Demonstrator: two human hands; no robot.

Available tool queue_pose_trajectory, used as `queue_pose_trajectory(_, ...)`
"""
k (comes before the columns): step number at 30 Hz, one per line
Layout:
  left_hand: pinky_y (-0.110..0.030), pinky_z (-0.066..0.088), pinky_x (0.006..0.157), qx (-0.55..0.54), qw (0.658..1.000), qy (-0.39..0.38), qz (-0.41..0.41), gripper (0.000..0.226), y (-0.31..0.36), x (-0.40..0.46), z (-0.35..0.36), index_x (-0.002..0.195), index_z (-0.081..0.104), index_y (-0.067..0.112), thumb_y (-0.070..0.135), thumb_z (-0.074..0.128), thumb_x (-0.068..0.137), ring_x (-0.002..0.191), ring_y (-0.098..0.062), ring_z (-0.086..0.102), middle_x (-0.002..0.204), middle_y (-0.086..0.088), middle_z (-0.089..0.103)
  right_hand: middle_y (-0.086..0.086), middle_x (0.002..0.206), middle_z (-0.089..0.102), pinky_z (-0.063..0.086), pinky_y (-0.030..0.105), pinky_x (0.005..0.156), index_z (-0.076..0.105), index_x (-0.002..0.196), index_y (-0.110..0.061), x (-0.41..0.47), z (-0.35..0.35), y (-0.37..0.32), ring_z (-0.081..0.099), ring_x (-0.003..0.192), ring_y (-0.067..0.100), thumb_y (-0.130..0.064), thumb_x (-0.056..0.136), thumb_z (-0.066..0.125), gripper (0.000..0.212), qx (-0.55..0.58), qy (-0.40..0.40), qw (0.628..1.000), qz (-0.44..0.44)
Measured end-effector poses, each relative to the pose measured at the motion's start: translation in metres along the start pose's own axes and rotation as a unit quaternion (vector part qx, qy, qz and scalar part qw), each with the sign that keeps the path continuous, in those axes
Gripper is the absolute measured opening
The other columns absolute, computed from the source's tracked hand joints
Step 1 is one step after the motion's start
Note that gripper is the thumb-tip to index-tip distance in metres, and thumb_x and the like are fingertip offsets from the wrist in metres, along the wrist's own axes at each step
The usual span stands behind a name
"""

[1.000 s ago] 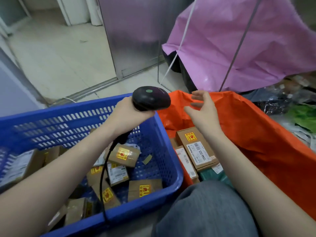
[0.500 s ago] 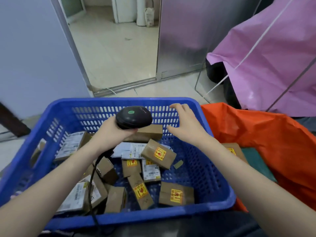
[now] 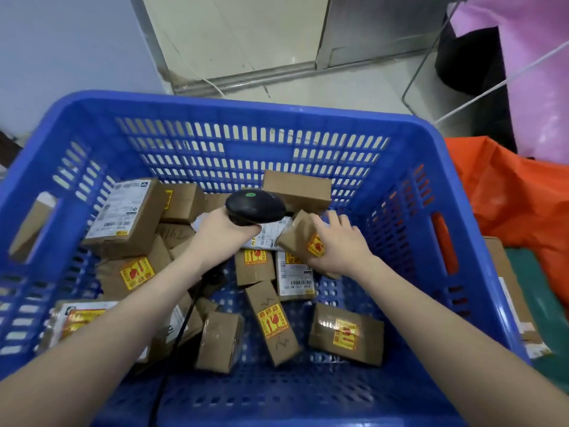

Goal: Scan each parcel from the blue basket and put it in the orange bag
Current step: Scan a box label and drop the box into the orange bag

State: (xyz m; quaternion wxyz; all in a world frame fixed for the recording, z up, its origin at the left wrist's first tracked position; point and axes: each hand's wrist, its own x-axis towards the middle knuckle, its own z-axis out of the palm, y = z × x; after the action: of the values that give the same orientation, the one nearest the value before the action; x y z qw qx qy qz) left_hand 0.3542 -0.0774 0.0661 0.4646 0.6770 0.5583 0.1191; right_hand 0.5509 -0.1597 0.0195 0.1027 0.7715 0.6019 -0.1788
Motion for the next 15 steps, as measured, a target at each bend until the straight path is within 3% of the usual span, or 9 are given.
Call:
queue_pose_trajectory(5, -0.026, 0.035, 0.061, -0.019, 1.0, -0.016, -0.011, 0.024, -0.018, 0.012, 0.011, 0.092, 0.063, -0.009, 0.012, 0.067, 0.08, 0.074, -0.015, 0.049, 0.079, -0.011, 0.056, 0.015, 0.148, 0.022, 0.033, 0.049, 0.104, -0.002, 0.151, -0.024, 0.018, 0.027, -0.002, 0.028, 0.133, 0.037, -0.051, 0.077, 0.07, 0.107, 0.009, -0.027, 0.999, 0.027)
queue_pose_trajectory(10, -0.026, 0.036, 0.062, -0.01, 1.0, -0.019, -0.02, 0.029, -0.022, 0.017, 0.014, 0.088, 0.063, -0.009, 0.018, 0.067, 0.081, 0.071, -0.015, 0.053, 0.072, -0.01, 0.059, 0.016, 0.144, 0.025, 0.035, 0.053, 0.103, 0.0, 0.151, -0.024, 0.024, 0.034, -0.005, 0.031, 0.129, 0.038, -0.038, 0.077, 0.073, 0.104, 0.044, -0.002, 0.999, 0.029)
queue_pose_trajectory(13, -0.015, 0.043, 0.057, -0.011, 1.0, -0.02, -0.007, 0.017, -0.015, 0.016, 0.009, 0.082, 0.068, 0.001, 0.018, 0.068, 0.081, 0.062, -0.007, 0.058, 0.065, -0.004, 0.064, 0.014, 0.141, 0.026, 0.037, 0.052, 0.101, 0.0, 0.15, -0.025, 0.02, 0.022, -0.003, 0.032, 0.127, 0.037, -0.04, 0.076, 0.073, 0.105, 0.068, 0.003, 0.997, 0.023)
queue_pose_trajectory(15, -0.02, 0.05, 0.064, -0.013, 1.0, -0.012, 0.002, 0.016, -0.007, 0.013, 0.003, 0.085, 0.069, 0.006, 0.02, 0.07, 0.079, 0.067, -0.009, 0.063, 0.07, -0.005, 0.068, 0.014, 0.141, 0.027, 0.039, 0.051, 0.101, 0.0, 0.151, -0.025, 0.013, 0.007, -0.002, 0.032, 0.127, 0.036, -0.043, 0.076, 0.072, 0.105, 0.076, 0.009, 0.997, 0.009)
